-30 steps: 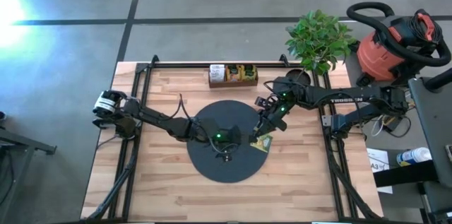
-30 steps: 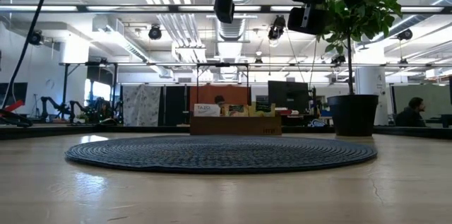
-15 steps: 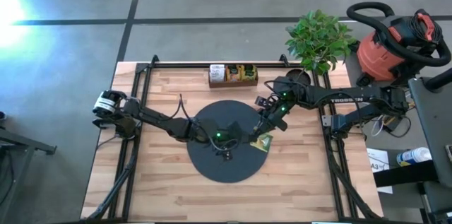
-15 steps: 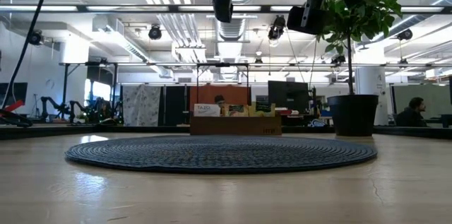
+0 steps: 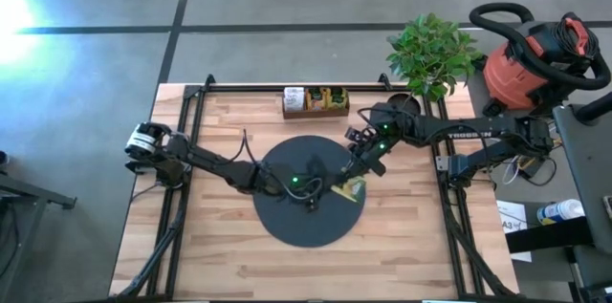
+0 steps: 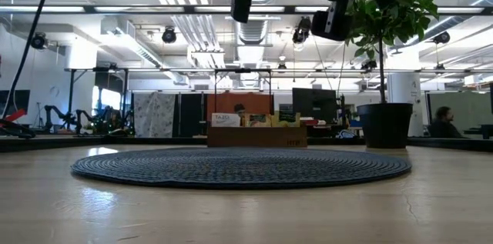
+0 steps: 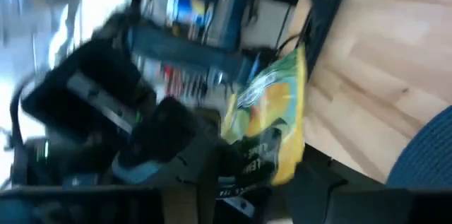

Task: Pick & Place Tea
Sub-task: Put the green tea bag into the right section of the wooden organizer

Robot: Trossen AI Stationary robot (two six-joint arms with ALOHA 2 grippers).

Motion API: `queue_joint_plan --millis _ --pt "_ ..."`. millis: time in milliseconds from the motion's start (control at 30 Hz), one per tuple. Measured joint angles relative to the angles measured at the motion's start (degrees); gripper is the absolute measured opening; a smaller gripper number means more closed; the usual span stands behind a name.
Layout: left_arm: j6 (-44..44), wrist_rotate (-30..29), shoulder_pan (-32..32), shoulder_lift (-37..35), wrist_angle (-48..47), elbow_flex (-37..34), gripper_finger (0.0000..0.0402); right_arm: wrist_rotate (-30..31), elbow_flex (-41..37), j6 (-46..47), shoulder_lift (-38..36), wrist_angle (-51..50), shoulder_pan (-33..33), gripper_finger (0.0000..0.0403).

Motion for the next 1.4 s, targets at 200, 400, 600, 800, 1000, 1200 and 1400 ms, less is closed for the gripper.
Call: queue_joint_plan --millis 200,400,600,800,1000,1200,1400 --pt "-16.7 -15.4 -0.1 -0.6 -1.0 -0.2 0.0135 9.7 0.0 -4.2 0.0 0.0 -0.6 0.0008" --pt "-50.6 -35.7 -0.1 -4.2 -9.5 -3.1 0.0135 22.1 0.1 -7.6 -0.1 0.2 -0.6 0.0008" --pt "-83.1 -37.7 0.5 -8.6 -16.9 -5.8 0.0135 28.9 0.0 -9.0 -0.1 1.6 -0.3 0.0008" --pt "-99.9 -17.5 3.9 -9.5 -16.6 -7.3 0.0135 33.5 0.0 -10.6 -0.1 5.0 0.1 0.0008" --pt "-106.3 -18.5 5.5 -12.4 -15.2 -9.6 0.0135 36.7 0.0 -13.2 -0.5 4.1 1.5 0.0008" --pt "-113.7 -8.6 9.8 -19.1 -6.6 -16.6 0.0135 41.9 0.0 -16.9 -1.3 3.3 2.9 0.0008" --pt "-126.1 5.9 16.3 -22.1 1.1 -24.3 0.0135 46.3 0.0 -17.6 -1.5 8.6 3.3 0.0008"
